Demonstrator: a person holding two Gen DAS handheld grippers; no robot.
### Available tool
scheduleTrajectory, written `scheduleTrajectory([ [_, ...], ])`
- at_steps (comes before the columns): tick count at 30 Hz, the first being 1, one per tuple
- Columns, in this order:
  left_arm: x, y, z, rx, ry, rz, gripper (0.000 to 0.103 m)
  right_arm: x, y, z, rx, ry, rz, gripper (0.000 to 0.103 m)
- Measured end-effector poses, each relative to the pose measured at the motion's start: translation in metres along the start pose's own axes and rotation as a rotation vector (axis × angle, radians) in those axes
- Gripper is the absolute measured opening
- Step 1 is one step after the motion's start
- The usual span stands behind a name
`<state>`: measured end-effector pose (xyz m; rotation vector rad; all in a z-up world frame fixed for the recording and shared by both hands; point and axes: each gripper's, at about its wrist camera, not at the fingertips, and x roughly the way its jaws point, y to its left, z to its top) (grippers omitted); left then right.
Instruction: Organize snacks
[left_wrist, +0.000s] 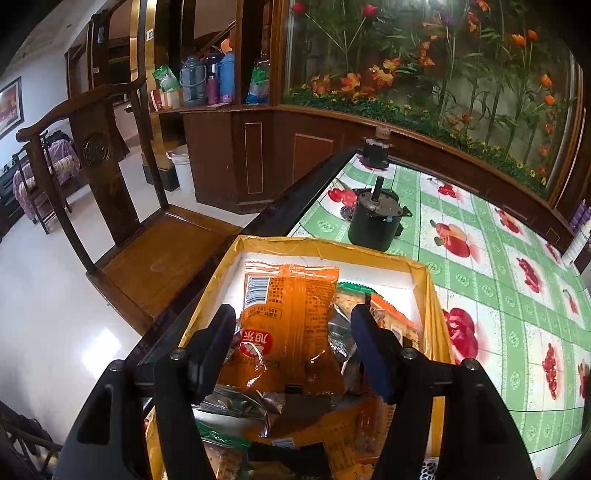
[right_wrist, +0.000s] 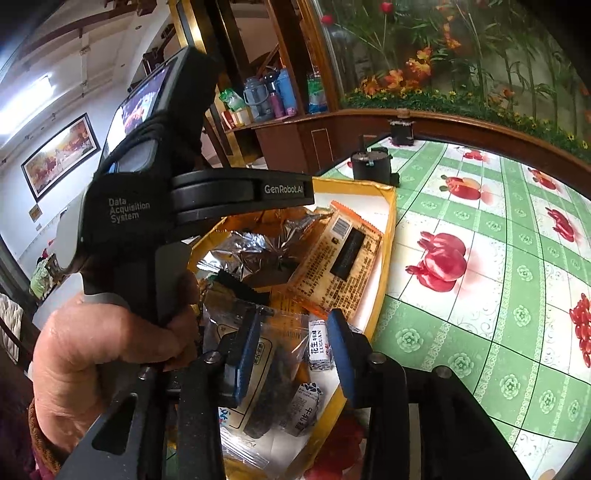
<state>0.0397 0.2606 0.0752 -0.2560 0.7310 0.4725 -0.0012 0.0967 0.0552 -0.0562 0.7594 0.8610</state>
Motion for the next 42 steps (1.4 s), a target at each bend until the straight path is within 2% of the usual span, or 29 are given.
scheduleTrajectory([
  [4,-0.004,-0.001,0.001,-0.010,-0.019,-0.008,0.065,-0.005,-0.008,0.002,0.025,-0.018,-0.006,0.042],
  [6,-0.009,-0.003,0.001,-0.008,-0.041,-0.006,0.067,-0.008,-0.012,0.002,0.034,-0.026,-0.022,0.047],
  [9,-0.017,-0.006,0.001,-0.005,-0.089,0.005,0.077,-0.012,-0.018,0.003,0.044,-0.038,-0.046,0.053],
  [15,-0.033,-0.007,0.000,-0.028,-0.170,0.026,0.088,-0.035,-0.024,0.001,0.043,-0.095,-0.092,0.072],
  [17,-0.040,-0.008,-0.004,-0.030,-0.188,0.050,0.093,-0.043,-0.025,0.000,0.039,-0.124,-0.129,0.085],
  [19,-0.049,-0.008,-0.008,-0.023,-0.210,0.081,0.099,-0.049,-0.026,-0.003,0.043,-0.140,-0.146,0.090],
  [21,-0.067,-0.006,-0.014,-0.027,-0.257,0.108,0.100,-0.053,-0.028,-0.005,0.049,-0.137,-0.151,0.092],
  [22,-0.074,-0.005,-0.015,-0.032,-0.273,0.108,0.103,-0.055,-0.029,-0.007,0.052,-0.132,-0.159,0.093],
  [26,-0.107,0.005,-0.027,-0.032,-0.328,0.082,0.103,-0.061,-0.030,-0.012,0.059,-0.127,-0.178,0.093],
  [32,-0.138,0.013,-0.049,-0.005,-0.327,-0.004,0.103,-0.075,-0.029,-0.023,0.061,-0.146,-0.218,0.093],
  [37,-0.160,0.014,-0.076,0.008,-0.333,-0.043,0.103,-0.088,-0.023,-0.035,0.024,-0.173,-0.293,0.094],
  [42,-0.165,0.006,-0.090,0.046,-0.275,-0.010,0.103,-0.100,-0.017,-0.047,-0.010,-0.201,-0.347,0.097],
])
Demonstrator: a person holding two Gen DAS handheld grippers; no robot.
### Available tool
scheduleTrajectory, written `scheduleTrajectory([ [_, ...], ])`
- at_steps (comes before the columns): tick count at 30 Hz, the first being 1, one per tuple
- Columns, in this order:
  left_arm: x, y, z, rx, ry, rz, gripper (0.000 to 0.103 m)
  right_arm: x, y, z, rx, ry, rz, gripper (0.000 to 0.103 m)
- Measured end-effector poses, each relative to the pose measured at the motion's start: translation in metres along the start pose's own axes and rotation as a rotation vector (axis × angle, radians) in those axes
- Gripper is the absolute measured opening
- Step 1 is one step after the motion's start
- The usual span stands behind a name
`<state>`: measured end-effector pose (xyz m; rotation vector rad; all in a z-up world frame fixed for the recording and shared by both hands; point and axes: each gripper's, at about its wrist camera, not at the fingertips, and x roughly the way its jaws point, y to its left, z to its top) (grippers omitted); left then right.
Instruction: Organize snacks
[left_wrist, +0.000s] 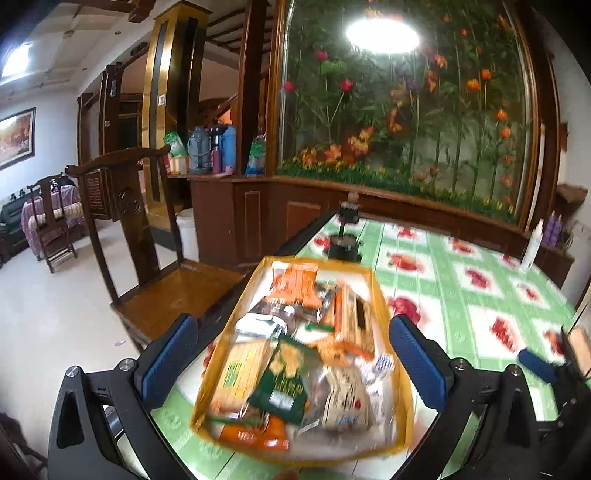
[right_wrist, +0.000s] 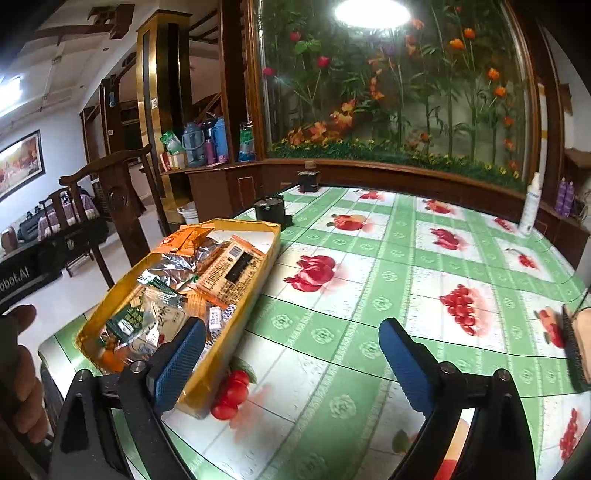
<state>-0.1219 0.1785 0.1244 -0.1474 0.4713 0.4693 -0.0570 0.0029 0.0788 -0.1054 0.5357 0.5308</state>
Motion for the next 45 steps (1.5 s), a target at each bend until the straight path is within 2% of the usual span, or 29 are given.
scheduleTrajectory([
  [5,-0.002,-0.008,-0.016,0.081,0.022,0.073,0.103,-0.007,0.000,-0.004,-0.023,-0.007,-0.021,0.098],
  [8,-0.007,-0.005,-0.030,0.080,0.004,0.062,0.103,-0.010,-0.001,-0.006,-0.015,0.001,-0.006,0.098],
  [14,-0.009,-0.001,-0.054,0.082,-0.009,0.174,0.103,-0.016,0.005,-0.014,-0.033,0.008,0.025,0.099],
  [21,0.009,-0.005,-0.059,0.113,0.055,0.189,0.103,-0.018,0.026,-0.020,-0.122,0.003,0.018,0.099],
  [27,0.019,-0.002,-0.063,0.100,0.093,0.188,0.103,-0.016,0.025,-0.020,-0.122,0.009,0.022,0.099],
  [45,0.020,-0.004,-0.064,0.096,0.092,0.197,0.103,-0.013,0.037,-0.024,-0.166,0.020,0.026,0.099],
])
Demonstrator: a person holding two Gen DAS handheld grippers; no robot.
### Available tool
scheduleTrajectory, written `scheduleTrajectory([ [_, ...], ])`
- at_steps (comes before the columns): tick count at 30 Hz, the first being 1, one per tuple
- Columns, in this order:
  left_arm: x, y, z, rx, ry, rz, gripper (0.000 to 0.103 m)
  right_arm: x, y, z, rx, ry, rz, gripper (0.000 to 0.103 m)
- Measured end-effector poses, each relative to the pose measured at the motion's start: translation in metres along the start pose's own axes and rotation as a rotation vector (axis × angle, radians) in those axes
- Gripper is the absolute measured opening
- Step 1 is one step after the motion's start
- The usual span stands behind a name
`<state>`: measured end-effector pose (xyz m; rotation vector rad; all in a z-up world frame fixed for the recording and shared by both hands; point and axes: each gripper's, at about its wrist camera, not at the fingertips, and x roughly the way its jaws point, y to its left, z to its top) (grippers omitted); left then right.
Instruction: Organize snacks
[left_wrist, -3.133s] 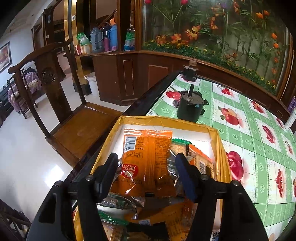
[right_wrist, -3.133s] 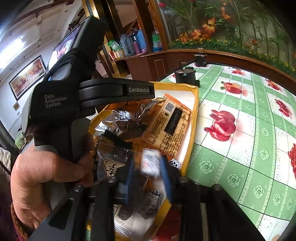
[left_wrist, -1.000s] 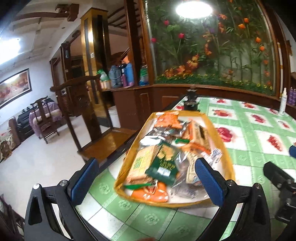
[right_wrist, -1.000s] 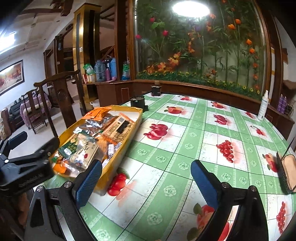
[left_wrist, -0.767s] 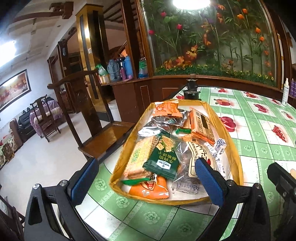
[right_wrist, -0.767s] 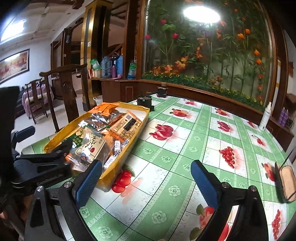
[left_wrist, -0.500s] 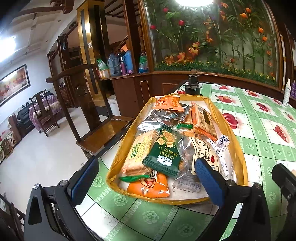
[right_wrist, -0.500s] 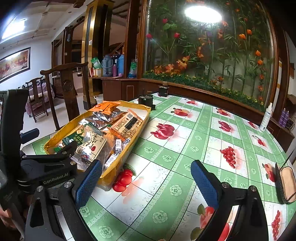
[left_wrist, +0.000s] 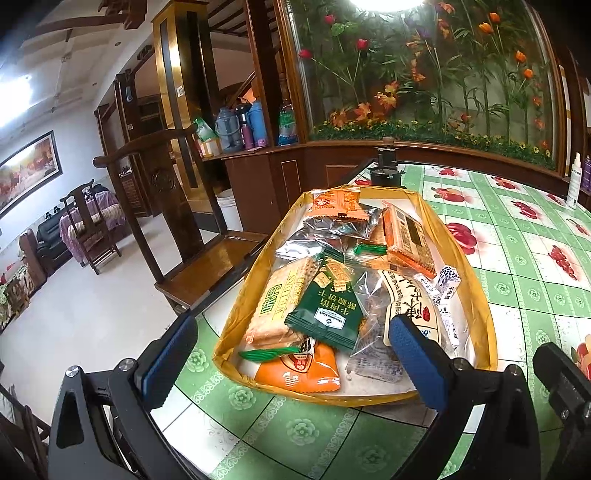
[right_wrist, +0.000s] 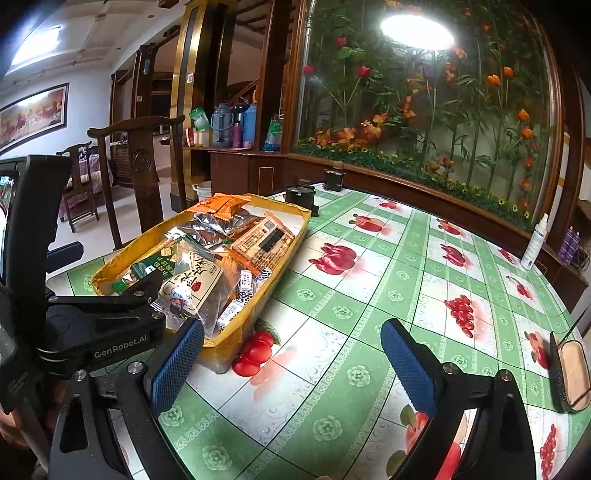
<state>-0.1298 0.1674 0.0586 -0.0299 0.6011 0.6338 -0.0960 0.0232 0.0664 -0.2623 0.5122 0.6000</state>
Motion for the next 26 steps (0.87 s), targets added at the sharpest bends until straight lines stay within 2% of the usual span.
scheduleTrajectory([
  [16,-0.0004,-0.0005,0.0005,-0.001,-0.001,-0.010,0.103,0.0005,0.0008,-0.0011,0.002,0.001,0.000,0.099],
  [26,0.0025,0.0031,0.0013,-0.001,0.008,0.015,0.103,0.0007,0.0001,-0.0016,0.002,0.000,0.000,0.099],
])
